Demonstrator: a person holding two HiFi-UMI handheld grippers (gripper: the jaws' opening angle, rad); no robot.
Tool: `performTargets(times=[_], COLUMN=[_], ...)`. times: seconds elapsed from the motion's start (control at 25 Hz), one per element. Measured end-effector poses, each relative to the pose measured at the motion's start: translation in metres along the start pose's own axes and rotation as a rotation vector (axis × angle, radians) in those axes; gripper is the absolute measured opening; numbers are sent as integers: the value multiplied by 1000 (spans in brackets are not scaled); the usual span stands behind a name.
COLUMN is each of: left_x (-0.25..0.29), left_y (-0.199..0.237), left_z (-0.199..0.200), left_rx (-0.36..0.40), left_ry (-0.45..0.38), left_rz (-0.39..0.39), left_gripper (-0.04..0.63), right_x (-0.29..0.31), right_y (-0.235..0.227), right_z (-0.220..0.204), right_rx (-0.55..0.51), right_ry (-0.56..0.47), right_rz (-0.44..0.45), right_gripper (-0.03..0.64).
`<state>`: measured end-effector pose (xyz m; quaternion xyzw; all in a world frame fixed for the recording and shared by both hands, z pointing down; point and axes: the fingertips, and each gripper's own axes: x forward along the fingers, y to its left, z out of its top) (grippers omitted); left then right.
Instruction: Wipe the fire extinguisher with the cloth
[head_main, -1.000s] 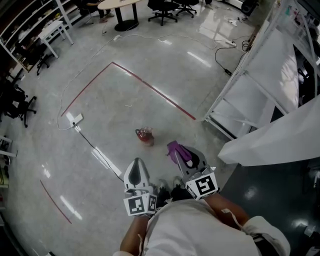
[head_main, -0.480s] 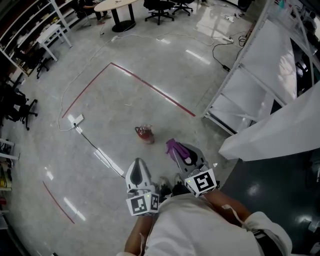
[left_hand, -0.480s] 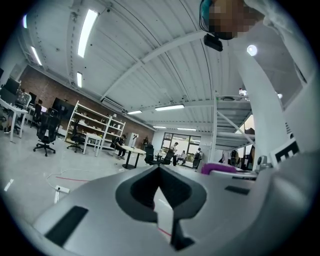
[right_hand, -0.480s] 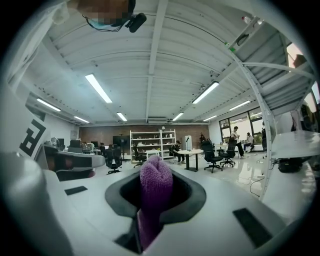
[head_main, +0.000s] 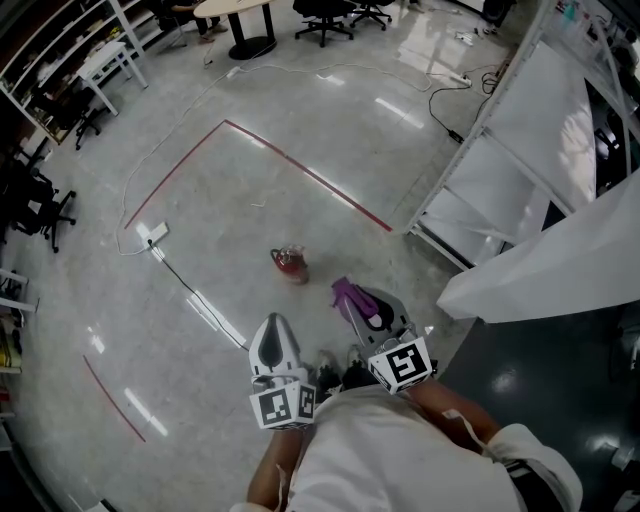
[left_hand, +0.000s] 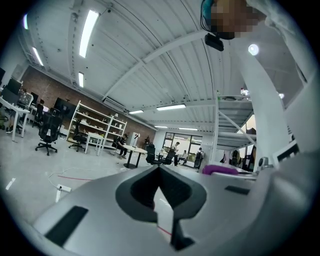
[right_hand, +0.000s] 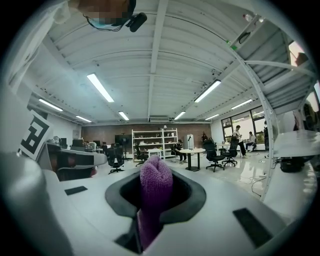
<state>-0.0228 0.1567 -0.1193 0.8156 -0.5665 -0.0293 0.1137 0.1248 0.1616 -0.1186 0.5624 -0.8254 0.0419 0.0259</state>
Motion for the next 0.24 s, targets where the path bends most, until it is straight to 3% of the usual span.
performTargets(times=[0.24], left_x=[4], left_y=[2], left_z=[2], left_rx=[-8], left_ry=[-1], left_rz=[5], left_gripper=[3], right_x=[5], right_y=[-1], right_z=[0], right_rx=[-9], right_ry=[5], right_rz=[8], right_gripper=[67])
